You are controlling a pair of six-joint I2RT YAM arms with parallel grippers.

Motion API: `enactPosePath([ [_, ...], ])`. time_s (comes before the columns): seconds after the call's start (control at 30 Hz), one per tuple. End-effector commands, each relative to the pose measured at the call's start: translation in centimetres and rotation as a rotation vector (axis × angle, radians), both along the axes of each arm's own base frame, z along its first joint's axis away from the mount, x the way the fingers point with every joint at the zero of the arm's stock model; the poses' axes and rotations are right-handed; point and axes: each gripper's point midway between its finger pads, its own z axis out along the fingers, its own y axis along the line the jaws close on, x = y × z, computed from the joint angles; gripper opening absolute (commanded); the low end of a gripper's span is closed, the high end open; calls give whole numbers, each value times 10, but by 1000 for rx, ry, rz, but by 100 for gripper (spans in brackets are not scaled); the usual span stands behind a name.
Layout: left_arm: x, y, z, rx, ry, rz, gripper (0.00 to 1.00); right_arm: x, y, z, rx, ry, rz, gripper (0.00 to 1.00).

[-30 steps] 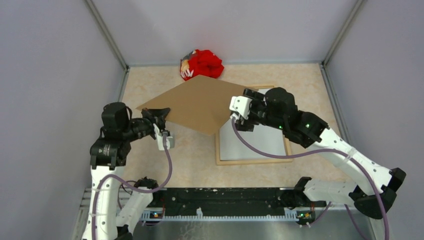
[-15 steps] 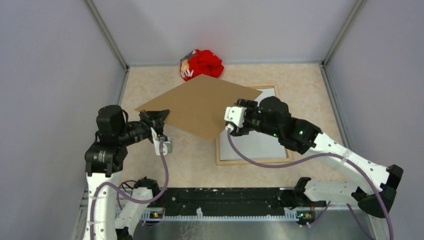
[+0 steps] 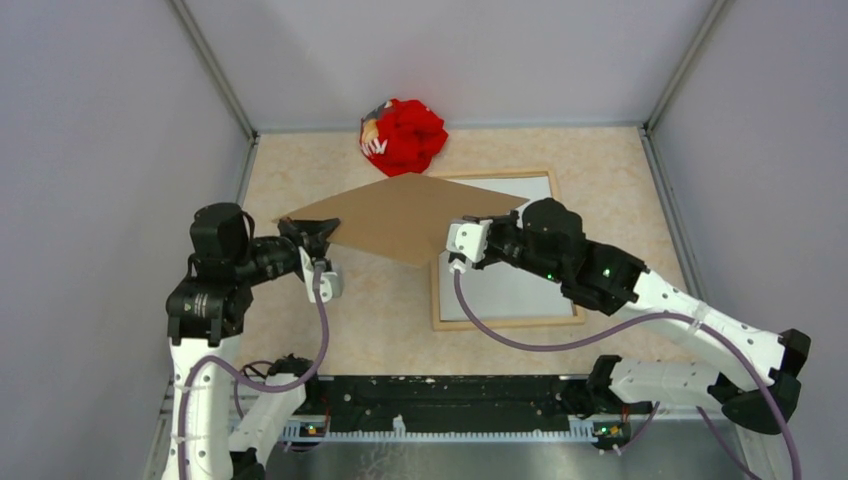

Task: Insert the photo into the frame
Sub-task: Turn over the photo frame item on the photo frame.

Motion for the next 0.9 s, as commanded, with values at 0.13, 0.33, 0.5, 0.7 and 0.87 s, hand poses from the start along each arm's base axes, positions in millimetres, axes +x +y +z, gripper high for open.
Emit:
enactPosePath([
  [0.13, 9, -10, 70, -116, -263, -37, 72, -18, 11, 34, 162, 108, 43, 0],
  [0.33, 19, -5, 129, -306, -363, 24, 98, -22, 16, 53, 244, 218, 23, 0],
  [0.5, 33, 8, 165, -449, -348, 129, 98, -10, 21, 82, 368, 335, -20, 0],
  [0.7, 51, 28, 178, -575, -296, 267, 99, 21, 15, 95, 545, 549, -81, 0],
  [0.87, 78, 45, 164, -628, -167, 413, 98, 57, 2, 87, 673, 876, -113, 0],
])
